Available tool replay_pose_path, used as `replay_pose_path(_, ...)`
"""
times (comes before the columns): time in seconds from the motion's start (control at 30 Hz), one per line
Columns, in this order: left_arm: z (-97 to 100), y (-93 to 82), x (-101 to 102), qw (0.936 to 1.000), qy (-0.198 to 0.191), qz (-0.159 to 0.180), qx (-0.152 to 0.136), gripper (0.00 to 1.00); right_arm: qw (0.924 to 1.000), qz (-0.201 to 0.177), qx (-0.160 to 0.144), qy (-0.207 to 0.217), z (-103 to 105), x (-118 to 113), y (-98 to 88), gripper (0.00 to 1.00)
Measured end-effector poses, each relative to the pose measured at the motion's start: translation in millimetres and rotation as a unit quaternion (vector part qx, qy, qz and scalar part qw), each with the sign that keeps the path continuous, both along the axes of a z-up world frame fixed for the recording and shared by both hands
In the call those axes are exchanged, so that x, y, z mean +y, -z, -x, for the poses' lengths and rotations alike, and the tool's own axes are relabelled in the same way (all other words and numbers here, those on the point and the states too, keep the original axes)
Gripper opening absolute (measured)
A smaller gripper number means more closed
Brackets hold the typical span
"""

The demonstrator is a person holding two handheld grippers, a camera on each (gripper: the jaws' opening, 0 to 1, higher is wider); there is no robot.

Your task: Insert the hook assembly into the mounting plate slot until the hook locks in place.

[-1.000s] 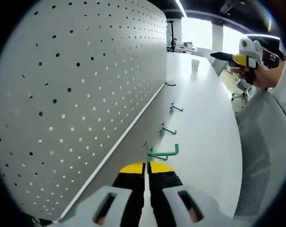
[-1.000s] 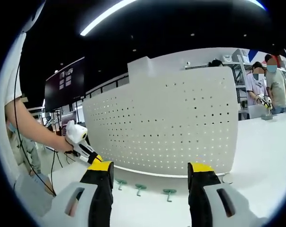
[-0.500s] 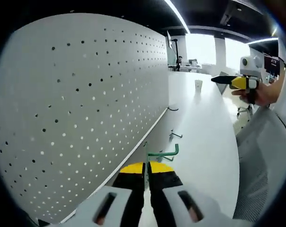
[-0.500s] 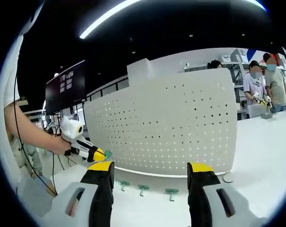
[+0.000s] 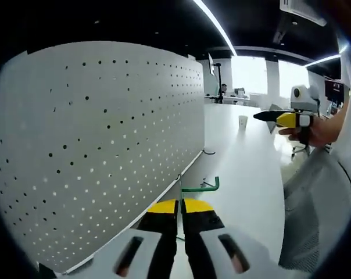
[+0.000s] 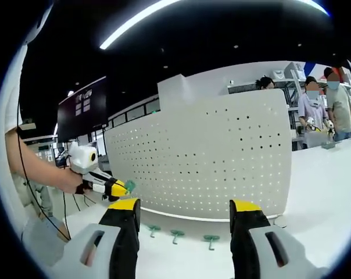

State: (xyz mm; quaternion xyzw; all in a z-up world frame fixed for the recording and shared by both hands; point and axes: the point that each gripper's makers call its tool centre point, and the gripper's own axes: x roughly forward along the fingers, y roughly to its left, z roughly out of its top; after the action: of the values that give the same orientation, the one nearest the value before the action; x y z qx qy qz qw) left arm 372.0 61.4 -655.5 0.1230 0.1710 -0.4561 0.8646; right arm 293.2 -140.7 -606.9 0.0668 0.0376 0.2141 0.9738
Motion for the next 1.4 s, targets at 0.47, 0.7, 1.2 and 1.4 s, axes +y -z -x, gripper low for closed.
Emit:
replay_pose_path(0.47, 5.3, -31.0, -14.5, 0.9983, -0.014, 0.055, -0.013, 0.02, 0.9999, 0.002, -0.001, -0.015, 6.2, 8.2, -2.8, 0.60)
replay_pose_path(0.7, 7.9, -42.6, -18.9, 0.9971, -0.015, 0.071, -0.025, 0.02, 0.9998, 0.002, -0.002, -0.022, 8.9, 11.9, -4.9, 0.59)
replay_pose_path(1.2, 16.6, -66.8, -28.7, 0.9909, -0.020, 0.125, -0.045, 0.02, 0.9996, -0.007, -0.002, -0.027, 9.5, 15.2, -7.9, 0.58)
replay_pose_path(1.4, 21.3, -71.0, -30.5, 0.9883, -0.022, 0.144, -0.045, 0.02, 0.9996, -0.006, 0.000, -0.026, 9.2, 14.6, -7.0, 0.58)
